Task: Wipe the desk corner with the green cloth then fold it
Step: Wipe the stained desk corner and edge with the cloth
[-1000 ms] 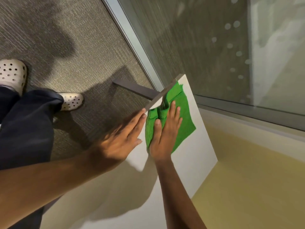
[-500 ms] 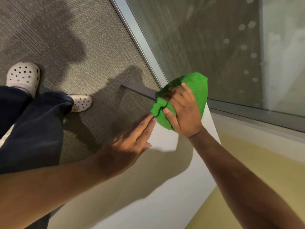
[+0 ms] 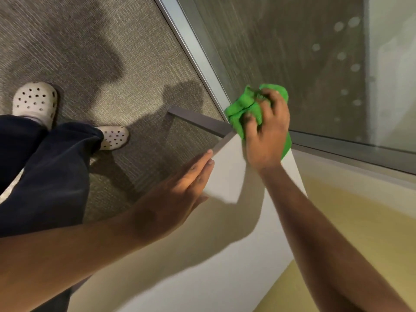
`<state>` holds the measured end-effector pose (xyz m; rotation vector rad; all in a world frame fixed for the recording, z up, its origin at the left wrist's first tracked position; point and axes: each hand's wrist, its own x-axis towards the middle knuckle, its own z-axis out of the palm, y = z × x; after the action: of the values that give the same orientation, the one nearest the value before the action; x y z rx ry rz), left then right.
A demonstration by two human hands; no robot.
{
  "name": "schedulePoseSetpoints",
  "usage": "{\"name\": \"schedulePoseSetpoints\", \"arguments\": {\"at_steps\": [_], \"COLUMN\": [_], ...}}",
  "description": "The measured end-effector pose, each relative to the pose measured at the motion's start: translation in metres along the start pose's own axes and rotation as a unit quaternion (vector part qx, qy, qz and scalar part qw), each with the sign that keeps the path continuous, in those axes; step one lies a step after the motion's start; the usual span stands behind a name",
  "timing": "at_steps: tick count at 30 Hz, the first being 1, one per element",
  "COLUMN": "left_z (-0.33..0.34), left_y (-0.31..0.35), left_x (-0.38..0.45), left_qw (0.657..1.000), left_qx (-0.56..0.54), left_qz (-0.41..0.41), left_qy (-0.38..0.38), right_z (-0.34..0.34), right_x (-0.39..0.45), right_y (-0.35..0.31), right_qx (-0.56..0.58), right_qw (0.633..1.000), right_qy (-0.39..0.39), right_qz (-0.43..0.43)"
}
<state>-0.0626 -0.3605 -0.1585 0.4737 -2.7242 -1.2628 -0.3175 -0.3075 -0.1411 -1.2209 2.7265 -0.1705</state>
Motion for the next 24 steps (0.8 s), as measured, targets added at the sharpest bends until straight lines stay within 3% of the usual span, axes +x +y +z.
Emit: {"name": "schedulePoseSetpoints", "arguments": {"at_steps": [5,9,14,15,19,24], "left_z": [-0.007,-0.003,0.005,0.006,0.005,0.004], "left_y": [0.001,0.002,0.001,0.0,-0.003,0.001], "left_x": [0.004,0.004,0.003,0.002,0.001,-0.002], "left_qw": [1.0,1.0,0.998,0.998,0.998,0.999], "left_qx": [-0.006,0.003,-0.047,-0.051,-0.063,-0.049], "left_qz": [0.003,0.012,0.01,0.009,0.011,-0.015], "left_qy": [-0.018,-0.02,-0.034,-0.034,-0.019,-0.012], "right_z": [0.006,-0.002,-0.007,-0.007,0.004,0.0], "right_x": [-0.03,-0.003,0.041,0.039,0.005,-0.063], "right_y": [-0.02,-0.009,0.003,0.002,-0.008,-0.015], "right_qx": [-0.018,-0.06,0.047,0.068,0.092,0.142], "right_qw": [0.996,0.992,0.982,0.981,0.996,0.982], "right_qy": [-0.06,-0.075,-0.041,-0.023,0.014,-0.109], "right_qz": [-0.068,-0.086,0.18,0.182,0.019,-0.062]}}
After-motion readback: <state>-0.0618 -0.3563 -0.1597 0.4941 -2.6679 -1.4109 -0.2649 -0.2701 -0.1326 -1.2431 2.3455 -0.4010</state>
